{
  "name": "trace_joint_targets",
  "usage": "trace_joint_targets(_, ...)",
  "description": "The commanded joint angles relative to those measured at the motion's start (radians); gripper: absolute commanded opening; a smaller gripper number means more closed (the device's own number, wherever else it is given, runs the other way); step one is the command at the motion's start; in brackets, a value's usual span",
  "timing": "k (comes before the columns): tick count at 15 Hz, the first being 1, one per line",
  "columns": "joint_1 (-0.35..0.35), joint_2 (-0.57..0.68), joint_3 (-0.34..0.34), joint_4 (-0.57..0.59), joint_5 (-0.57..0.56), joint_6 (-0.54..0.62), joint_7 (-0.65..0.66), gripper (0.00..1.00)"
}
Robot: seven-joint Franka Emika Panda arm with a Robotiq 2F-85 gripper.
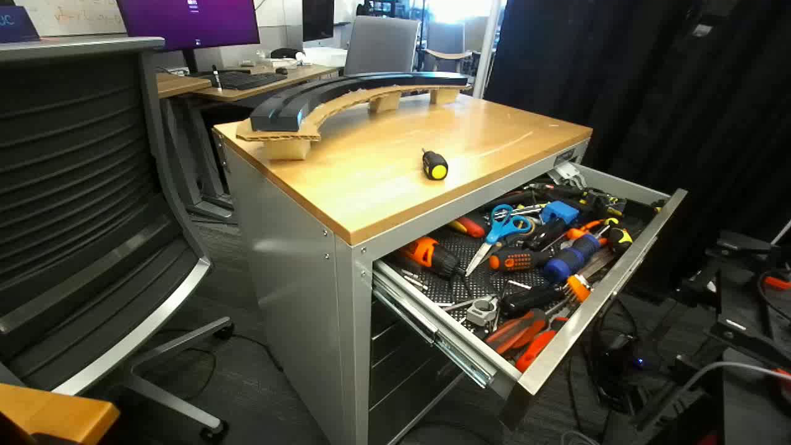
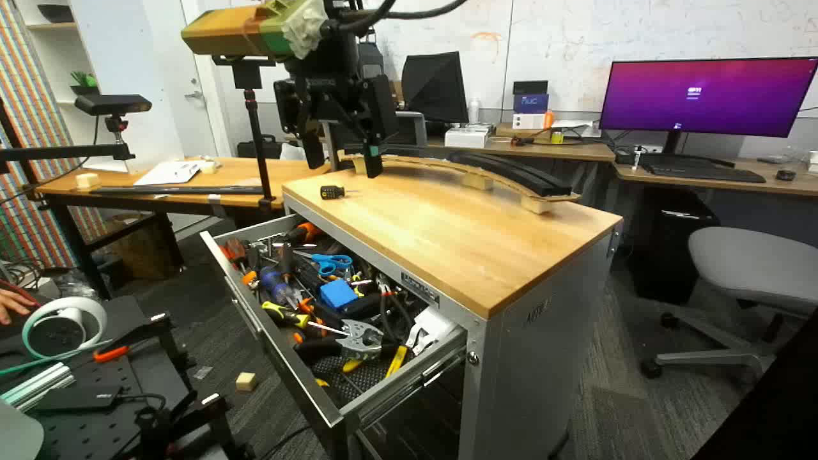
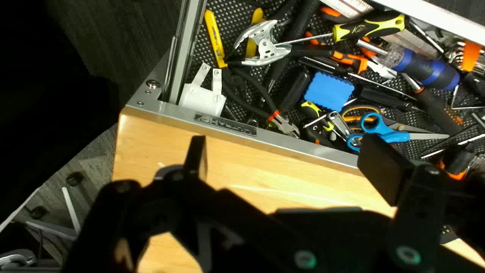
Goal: Put the screwdriver in the open drawer then close the drawer
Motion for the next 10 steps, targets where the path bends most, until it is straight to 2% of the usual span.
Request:
trace_joint_targets(1,-0.015,0.002,0.015,0.005,0.009,-0.001,-0.006,1.0)
trace_joint_targets(4,-0.015,0.001,0.015,0.01,0.009,-0.001,-0.006,1.0)
trace_joint_targets(6,0.01,0.073,0.01,0.06,0.039,0.002,-0.022,1.0)
trace_joint_targets(10,0.048,0.238,0.139,0.174,0.008,-0.018,0.115,1.0)
